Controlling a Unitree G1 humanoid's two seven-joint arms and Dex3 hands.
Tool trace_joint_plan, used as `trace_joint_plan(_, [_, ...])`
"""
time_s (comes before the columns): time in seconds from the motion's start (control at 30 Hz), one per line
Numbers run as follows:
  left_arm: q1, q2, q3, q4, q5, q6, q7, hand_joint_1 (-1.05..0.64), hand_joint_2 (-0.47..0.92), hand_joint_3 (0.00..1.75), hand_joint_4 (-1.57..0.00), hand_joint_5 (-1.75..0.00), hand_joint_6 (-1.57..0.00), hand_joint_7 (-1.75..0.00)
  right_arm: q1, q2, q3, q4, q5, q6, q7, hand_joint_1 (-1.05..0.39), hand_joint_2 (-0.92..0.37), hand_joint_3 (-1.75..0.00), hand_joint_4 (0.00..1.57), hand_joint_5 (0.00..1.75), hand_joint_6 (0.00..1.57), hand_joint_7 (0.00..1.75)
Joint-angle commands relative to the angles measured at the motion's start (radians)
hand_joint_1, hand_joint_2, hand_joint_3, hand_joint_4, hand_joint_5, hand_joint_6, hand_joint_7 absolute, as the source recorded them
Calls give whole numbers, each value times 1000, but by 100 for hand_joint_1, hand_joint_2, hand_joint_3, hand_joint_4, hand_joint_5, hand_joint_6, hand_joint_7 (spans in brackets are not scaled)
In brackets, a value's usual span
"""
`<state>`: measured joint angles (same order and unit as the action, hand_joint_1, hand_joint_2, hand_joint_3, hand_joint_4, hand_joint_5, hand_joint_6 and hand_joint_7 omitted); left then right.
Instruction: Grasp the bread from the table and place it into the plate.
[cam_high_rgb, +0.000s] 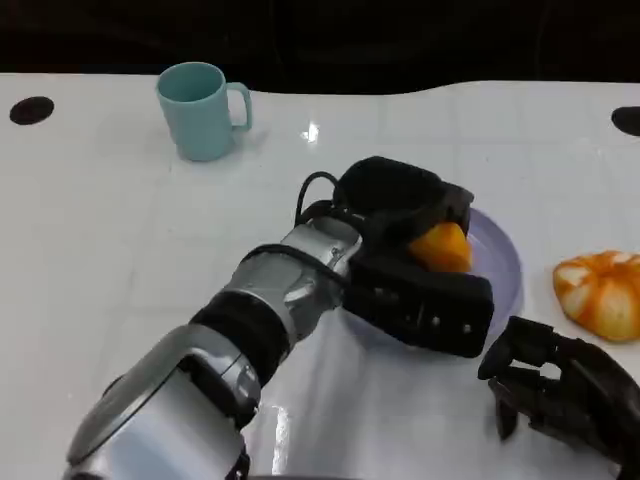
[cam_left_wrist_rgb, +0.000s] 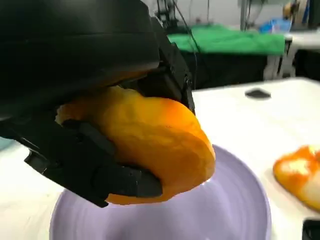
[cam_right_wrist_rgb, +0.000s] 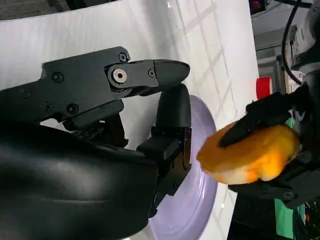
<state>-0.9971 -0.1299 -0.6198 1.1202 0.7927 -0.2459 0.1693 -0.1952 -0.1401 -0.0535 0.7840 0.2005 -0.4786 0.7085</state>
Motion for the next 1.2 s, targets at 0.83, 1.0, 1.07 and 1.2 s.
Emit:
trace_joint_plan(0.83, [-21, 142, -41, -248, -14, 103, -429, -105, 92, 62, 0, -20, 0, -31, 30, -14, 4, -6, -16, 36, -9, -48, -92, -29, 71, 175, 65, 145])
trace_joint_plan(1.0, [48, 242, -10, -456, -43, 124, -546, -105, 92, 59, 0, -27, 0, -36, 24, -18, 4, 8, -19, 26, -9, -49, -92, -29, 70, 175, 65, 145])
trace_joint_plan(1.07, [71, 271, -4, -514, -45, 134, -571, -105, 92, 59, 0, -29, 0, -37, 23, -17, 1, 11, -13, 33, -3, -50, -92, -29, 70, 175, 65, 145])
trace_joint_plan(1.2, [121, 317, 19, -613, -55, 149, -595, -105, 92, 57, 0, -33, -1, -38, 22, -19, 2, 18, -18, 18, 2, -52, -92, -28, 70, 175, 65, 145])
